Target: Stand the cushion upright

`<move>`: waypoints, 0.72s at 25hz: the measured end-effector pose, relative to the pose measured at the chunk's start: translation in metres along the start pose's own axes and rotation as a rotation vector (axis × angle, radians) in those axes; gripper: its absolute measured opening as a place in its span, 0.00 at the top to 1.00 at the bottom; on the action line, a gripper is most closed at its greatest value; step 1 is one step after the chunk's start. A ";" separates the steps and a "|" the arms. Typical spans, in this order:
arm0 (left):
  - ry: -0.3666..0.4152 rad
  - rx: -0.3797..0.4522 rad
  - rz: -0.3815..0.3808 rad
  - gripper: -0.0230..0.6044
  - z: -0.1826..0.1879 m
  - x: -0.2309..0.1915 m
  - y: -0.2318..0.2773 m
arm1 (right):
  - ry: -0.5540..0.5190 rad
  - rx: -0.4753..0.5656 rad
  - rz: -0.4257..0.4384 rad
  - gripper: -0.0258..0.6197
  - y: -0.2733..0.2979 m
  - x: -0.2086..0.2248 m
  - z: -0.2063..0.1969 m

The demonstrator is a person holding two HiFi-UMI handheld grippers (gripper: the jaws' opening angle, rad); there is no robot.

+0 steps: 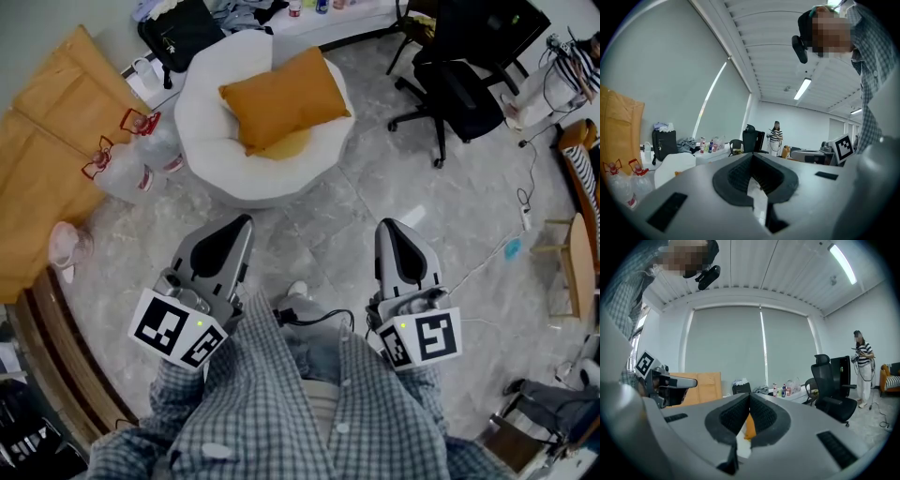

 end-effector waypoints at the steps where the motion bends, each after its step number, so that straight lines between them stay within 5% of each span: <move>1: 0.002 0.000 0.000 0.95 0.001 0.002 0.005 | -0.003 -0.001 0.000 0.95 0.000 0.005 0.000; 18: 0.019 -0.006 -0.054 0.95 0.017 -0.017 0.079 | -0.002 -0.017 -0.081 0.95 0.035 0.059 0.000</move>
Point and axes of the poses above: the fingertips, and each gripper's own axes: y forward along the fingers, x to its right, z out of its top, the point moved 2 cm from there along -y, backward along the fingers, and after that the axes turned 3 degrees about -z, right-handed, at the moved point
